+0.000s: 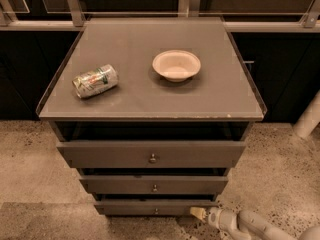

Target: Close bottom drawer

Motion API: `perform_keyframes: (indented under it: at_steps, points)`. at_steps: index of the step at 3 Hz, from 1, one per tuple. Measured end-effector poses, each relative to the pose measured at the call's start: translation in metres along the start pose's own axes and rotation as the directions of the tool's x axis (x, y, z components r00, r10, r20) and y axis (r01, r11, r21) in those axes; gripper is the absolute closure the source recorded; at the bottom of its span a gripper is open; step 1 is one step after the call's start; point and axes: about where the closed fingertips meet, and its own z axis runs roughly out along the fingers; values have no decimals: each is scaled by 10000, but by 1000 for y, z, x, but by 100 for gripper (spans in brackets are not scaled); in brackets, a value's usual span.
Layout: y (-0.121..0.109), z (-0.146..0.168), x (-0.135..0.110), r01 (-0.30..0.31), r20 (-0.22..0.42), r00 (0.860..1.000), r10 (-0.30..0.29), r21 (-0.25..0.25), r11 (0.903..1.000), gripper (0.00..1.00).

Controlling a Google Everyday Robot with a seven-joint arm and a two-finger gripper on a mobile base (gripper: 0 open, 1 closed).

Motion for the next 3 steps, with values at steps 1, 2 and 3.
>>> perform_keyframes:
  at_steps: [1,2,3]
  points:
    - [-8,19,-10,-102,147,9998,99,196,9998,100]
    - [-6,20,-8,-112,136,9998,110,170,9998,100]
    - [-4,7,-17,-612,-331,9976,614,46,9981,100]
